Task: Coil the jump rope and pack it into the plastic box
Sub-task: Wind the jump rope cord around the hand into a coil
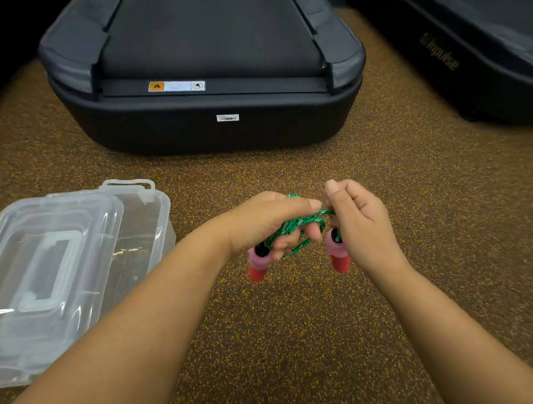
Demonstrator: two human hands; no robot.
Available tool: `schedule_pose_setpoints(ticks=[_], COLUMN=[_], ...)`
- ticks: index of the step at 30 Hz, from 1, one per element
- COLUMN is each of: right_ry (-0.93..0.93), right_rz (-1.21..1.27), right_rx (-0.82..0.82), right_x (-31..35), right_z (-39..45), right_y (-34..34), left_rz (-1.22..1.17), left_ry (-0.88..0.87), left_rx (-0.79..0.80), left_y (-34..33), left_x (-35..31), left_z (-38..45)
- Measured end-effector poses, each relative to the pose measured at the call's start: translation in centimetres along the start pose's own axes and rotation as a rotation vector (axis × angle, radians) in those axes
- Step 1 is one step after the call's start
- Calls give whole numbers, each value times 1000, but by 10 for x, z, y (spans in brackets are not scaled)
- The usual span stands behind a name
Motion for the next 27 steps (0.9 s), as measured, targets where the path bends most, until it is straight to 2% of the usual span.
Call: schedule_pose_setpoints(ticks=[8,14,19,27], right_ry=[-91,-32,-53,-103], right_rz=[122,103,125,342], right_rx=[118,174,175,333], right_x=[-26,-23,-27,-12], right_z=[-4,-15,-19,-24], right_y=[-17,-27,-31,-44], left_rz=[-349,-573,-600,-482], left_ry=[-89,-138,-139,-101], left_rx=[-41,-144,-168,-16], left_y=[6,18,24,6], left_x=[-8,-9,-12,-17], left_z=[-1,-3,-5,-7])
Point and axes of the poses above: each hand's wrist, its own z-axis towards the middle knuckle, its own y-axis out of the back of the hand, x = y × z, the point moved 8 cm from there along z, towards the middle knuckle, and after that the axes turned 6 degrees about z, right-handed, at the moved point
